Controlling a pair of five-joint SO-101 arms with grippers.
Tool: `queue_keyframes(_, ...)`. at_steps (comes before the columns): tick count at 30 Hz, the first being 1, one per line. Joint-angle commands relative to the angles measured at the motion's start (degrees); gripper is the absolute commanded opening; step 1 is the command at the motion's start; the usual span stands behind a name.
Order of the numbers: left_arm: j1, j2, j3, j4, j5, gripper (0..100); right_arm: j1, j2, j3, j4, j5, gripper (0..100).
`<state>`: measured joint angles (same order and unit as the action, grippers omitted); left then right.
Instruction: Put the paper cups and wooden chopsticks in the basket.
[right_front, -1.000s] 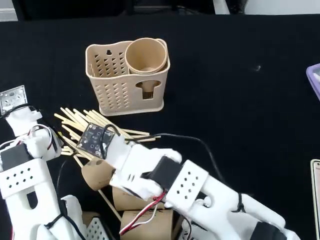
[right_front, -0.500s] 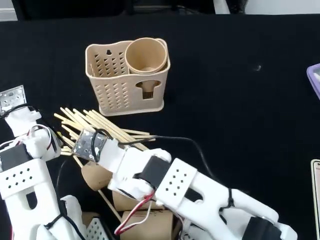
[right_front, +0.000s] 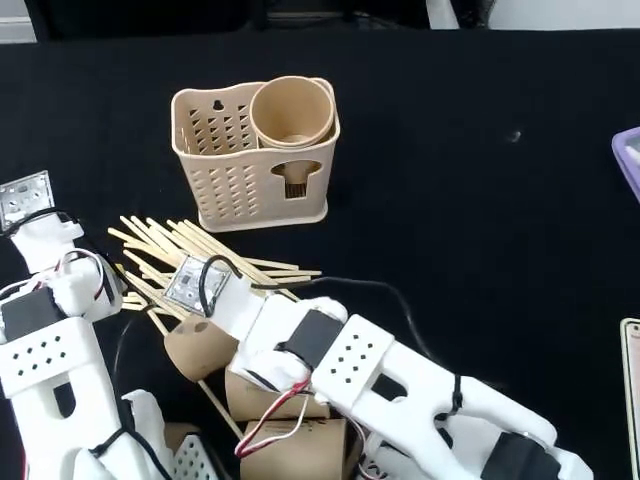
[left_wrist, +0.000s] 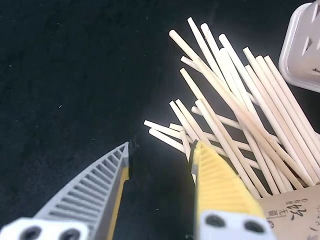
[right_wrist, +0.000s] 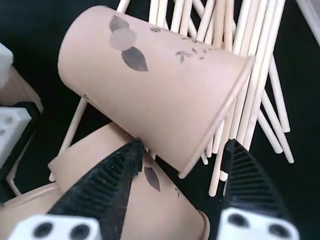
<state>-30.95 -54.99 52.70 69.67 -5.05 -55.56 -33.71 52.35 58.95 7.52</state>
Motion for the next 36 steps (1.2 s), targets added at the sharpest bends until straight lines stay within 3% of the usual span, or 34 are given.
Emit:
queue_keyframes(1,-0.6,-1.1,-1.3,-0.9,0.5,21,0.9,-0.4,-0.2,-0.7,0.1,26.3)
queue_keyframes(3,-0.6,-1.1,-1.2,-0.9,0.5,21,0.9,-0.4,-0.2,0.0,0.1,23.1)
queue_keyframes(9,-0.6,-1.1,-1.2,-0.9,0.5,21,1.0,-3.6,-0.8,0.5,0.2,0.7)
queue_keyframes(13,-0.6,-1.1,-1.2,-0.9,0.5,21,1.1,-11.2,-0.9,1.4,0.5,1.1)
queue_keyframes(21,-0.6,-1.1,-1.2,-0.9,0.5,21,2.5,-28.0,-2.3,11.9,12.4,1.1)
queue_keyframes(26,-0.6,-1.1,-1.2,-0.9,0.5,21,16.7,-29.7,-8.3,23.1,17.0,1.1)
queue_keyframes(32,-0.6,-1.1,-1.3,-0.9,0.5,21,42.7,-22.3,-13.0,26.3,22.7,1.1)
queue_keyframes(36,-0.7,-1.1,-0.7,-2.3,0.5,21,53.3,-13.2,-15.6,26.0,26.0,1.1)
